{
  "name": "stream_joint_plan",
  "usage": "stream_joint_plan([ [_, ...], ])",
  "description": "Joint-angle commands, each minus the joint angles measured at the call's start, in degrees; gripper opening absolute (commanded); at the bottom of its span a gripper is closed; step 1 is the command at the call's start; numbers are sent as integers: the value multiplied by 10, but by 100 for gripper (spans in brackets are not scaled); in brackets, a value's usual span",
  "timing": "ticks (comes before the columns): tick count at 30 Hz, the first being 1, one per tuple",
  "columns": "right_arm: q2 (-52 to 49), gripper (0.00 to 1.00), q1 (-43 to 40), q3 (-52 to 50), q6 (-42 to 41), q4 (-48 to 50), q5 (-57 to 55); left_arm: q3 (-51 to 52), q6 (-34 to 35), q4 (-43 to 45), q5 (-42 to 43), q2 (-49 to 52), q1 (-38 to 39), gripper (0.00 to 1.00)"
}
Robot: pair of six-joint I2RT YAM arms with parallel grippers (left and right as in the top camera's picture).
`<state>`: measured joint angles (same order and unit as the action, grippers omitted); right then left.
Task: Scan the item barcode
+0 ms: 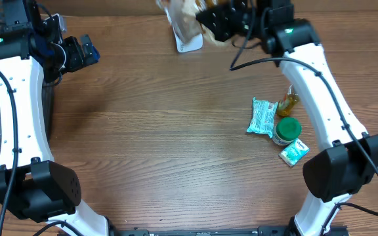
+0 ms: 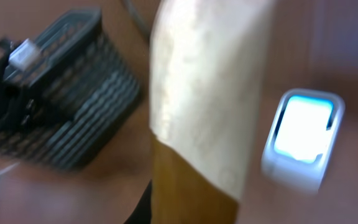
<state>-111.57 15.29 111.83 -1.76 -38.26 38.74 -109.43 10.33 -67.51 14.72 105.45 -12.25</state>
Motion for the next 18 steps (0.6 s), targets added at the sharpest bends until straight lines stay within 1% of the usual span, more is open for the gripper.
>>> stream_joint_plan([
  [1,-21,4,-9,-4,-34,-96,72,-3,-5,1,-3,-6,0,100],
  [3,-32,4,-11,-5,-4,-176,72,-3,-5,1,-3,-6,0,99],
  [5,-45,4,-11,-7,45,-241,72,-3,-5,1,-3,-6,0,100],
  [8,-61,4,-9,-19,115,-308,70,-3,-5,1,-3,-6,1,99],
  [11,-72,14,-8,-30,137,-335,35,-3,-5,1,-3,-6,0,99],
  [12,-76,15,-8,-36,137,-334,13,-3,-5,1,-3,-6,0,100],
  [14,-76,20,-8,-45,136,-329,-24,-3,-5,1,-3,-6,1,100],
  [15,-76,26,-8,-48,137,-328,-43,-3,-5,1,-3,-6,1,100],
  [18,-76,36,-9,-48,137,-325,-97,-3,-5,1,-3,-6,1,100],
])
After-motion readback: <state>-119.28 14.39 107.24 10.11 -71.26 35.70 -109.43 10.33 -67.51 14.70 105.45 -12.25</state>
